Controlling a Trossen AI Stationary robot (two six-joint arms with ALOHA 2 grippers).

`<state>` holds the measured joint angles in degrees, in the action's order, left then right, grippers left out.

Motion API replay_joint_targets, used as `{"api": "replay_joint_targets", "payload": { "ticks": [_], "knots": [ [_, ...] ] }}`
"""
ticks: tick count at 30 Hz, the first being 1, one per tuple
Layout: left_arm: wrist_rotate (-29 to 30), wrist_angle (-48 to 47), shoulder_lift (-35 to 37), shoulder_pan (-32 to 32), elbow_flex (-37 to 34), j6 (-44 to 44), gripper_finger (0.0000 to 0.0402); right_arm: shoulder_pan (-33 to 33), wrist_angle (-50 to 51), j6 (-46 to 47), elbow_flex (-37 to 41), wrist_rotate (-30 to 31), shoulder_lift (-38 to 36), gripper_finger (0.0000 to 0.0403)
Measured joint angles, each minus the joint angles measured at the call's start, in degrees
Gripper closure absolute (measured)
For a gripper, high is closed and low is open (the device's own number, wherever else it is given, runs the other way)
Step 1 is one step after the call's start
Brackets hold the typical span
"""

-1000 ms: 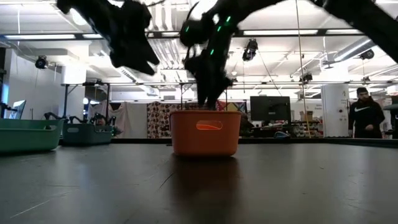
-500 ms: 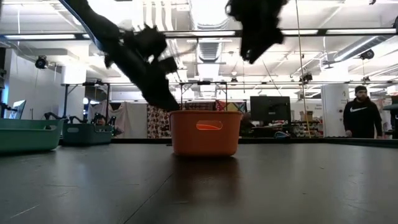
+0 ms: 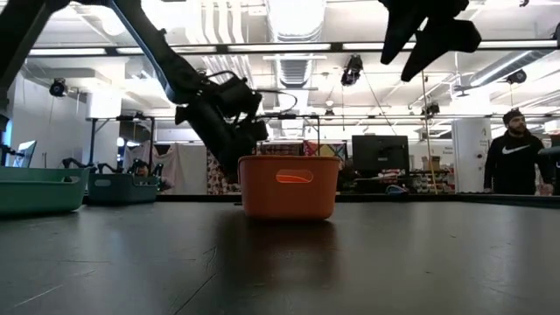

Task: Sort rubber bands into baskets
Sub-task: Put the purple rubber band into the sky blue bin

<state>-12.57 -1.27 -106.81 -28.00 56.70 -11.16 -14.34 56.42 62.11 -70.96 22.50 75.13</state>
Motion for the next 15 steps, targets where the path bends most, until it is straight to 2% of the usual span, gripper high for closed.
{"api": "replay_joint_targets", "payload": {
  "ticks": [6, 8, 11, 15],
  "knots": [
    [3.9, 0.4, -2.9, -0.1, 0.1, 4.5, 0.0173, 0.0, -0.6, 1.0, 0.0, 0.2, 0.8, 0.0179],
    [4.7, 0.2, -3.7, 0.2, 0.2, 5.1, 0.0189, 0.1, -0.7, 0.7, -0.1, 0.4, 1.0, 0.0179],
    [8.1, 0.1, -4.8, 0.8, 0.2, 7.4, 0.0238, 0.1, -2.3, -0.2, -0.2, 2.0, 1.2, 0.0179],
    [11.4, 0.2, -5.6, 1.4, 0.2, 12.1, 0.0335, 0.1, -2.7, -0.6, -0.2, 3.0, 1.2, 0.0179]
  ]
}}
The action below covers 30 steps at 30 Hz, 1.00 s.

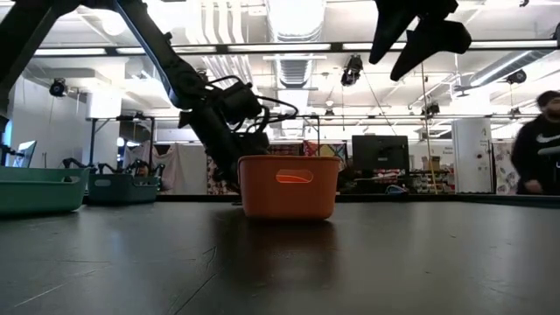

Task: Sort rubber bands into baskets
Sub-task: Put the purple rubber band into the sky blue bin

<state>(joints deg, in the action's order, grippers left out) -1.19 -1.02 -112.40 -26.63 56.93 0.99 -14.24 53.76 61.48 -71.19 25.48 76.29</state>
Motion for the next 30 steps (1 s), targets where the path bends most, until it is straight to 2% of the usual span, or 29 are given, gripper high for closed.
{"api": "replay_joint_targets", "payload": {
  "ticks": [2, 3, 11, 16, 21, 27, 30],
  "knots": [
    [1.1, 0.0, 0.0, 0.1, 0.0, 2.3, 0.038, 0.0, 0.1, -0.1, -0.2, 0.1, 0.0, 0.0179],
    [1.2, 0.0, 0.0, 0.1, 0.0, 3.3, 0.039, 0.0, 0.2, -0.5, -0.3, 0.1, 0.0, 0.0179],
    [0.9, -1.6, 1.1, 0.1, 0.0, 9.8, 0.0399, 0.0, -0.1, -3.6, -1.7, 0.1, 0.0, 0.0179],
    [1.1, -3.9, 4.8, -0.3, -0.5, 14.8, 0.0401, 0.0, 0.0, -5.3, -2.3, 0.1, 0.0, 0.0179],
    [11.1, -10.1, 9.8, -2.5, -0.7, 22.3, 0.0401, 0.0, 0.0, -6.0, -2.4, 0.1, 0.0, 0.0179],
    [19.1, -19.6, 16.4, -7.5, -0.8, 25.8, 0.0402, 0.0, 0.3, -8.4, -2.4, 0.2, 0.0, 0.0179],
    [25.7, -21.9, 20.4, -10.1, -0.8, 28.2, 0.0402, 0.0, 0.4, -9.2, -2.4, 0.2, 0.0, 0.0179]
  ]
}}
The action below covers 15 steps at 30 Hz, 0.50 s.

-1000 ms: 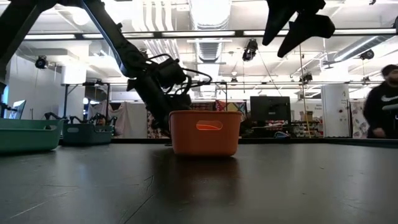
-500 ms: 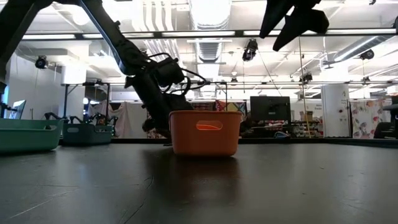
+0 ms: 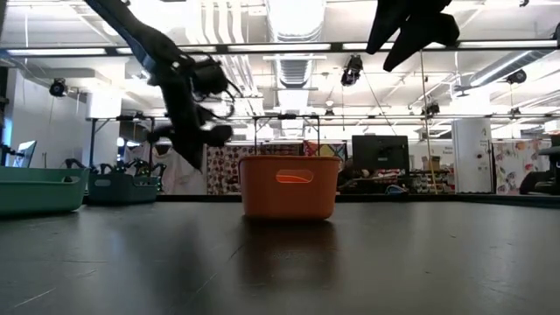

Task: Sort rubber bands into baskets
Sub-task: Put the purple rubber band into the sky blue bin

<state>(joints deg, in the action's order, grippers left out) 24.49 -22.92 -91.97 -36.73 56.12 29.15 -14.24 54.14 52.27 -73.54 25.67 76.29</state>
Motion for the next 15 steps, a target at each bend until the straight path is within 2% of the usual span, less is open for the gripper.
{"api": "replay_joint_targets", "payload": {
  "ticks": [8, 10, 15],
  "knots": [
    [18.6, -5.7, 9.8, -6.4, -0.2, 7.8, 0.0402, 0.0, 0.1, -0.6, 0.2, 0.4, 0.0, 0.0179],
    [19.5, -6.0, 10.8, -8.1, -0.2, 7.8, 0.0402, 0.0, 0.1, -1.1, 0.4, 1.8, 0.0, 0.0179],
    [13.9, -11.0, 11.0, -11.0, -0.5, 7.3, 0.0402, 0.0, 0.0, -3.3, 0.5, 5.2, 0.0, 0.0179]
  ]
}}
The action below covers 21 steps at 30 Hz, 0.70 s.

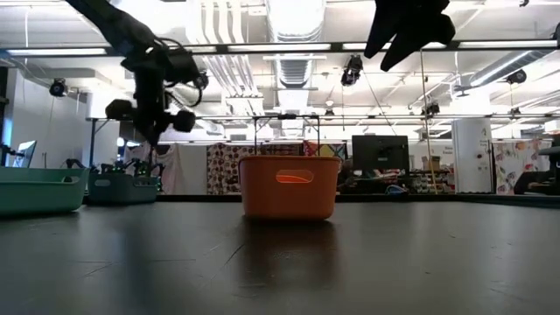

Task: Sort rubber bands into baskets
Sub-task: Put the purple rubber band into the sky blue bin

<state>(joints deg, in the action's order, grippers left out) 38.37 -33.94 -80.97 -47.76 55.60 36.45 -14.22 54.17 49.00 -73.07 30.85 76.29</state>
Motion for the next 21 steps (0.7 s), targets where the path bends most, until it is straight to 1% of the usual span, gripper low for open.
{"api": "replay_joint_targets", "payload": {
  "ticks": [5, 9, 12, 16, 18, 21],
  "knots": [
    [1.2, -4.7, 0.2, 0.0, -3.3, 6.8, 0.0402, 0.0, 0.0, -0.2, 0.0, 0.7, 0.0, 0.0179],
    [1.2, -4.3, 0.2, 0.0, -8.3, 7.8, 0.0401, 0.0, 0.0, -0.1, 0.1, 0.7, 0.0, 0.0179],
    [2.5, -2.1, 0.0, 0.0, -10.6, 5.9, 0.0401, 0.0, 0.0, -0.1, 0.1, 0.7, 0.0, 0.0179],
    [1.9, -1.5, 0.0, 0.0, -10.7, 4.5, 0.0394, 0.0, 0.0, -0.6, 0.1, 1.1, 0.0, 0.0179],
    [0.0, -0.2, 0.0, -0.4, -10.6, 2.9, 0.0384, 0.0, -0.1, -0.9, 0.1, 2.1, 0.0, 0.0179],
    [-4.5, 1.2, 0.0, -1.1, -10.7, -3.8, 0.0364, 0.0, 0.0, -0.9, -0.2, 2.4, 0.0, 0.0179]
  ]
}}
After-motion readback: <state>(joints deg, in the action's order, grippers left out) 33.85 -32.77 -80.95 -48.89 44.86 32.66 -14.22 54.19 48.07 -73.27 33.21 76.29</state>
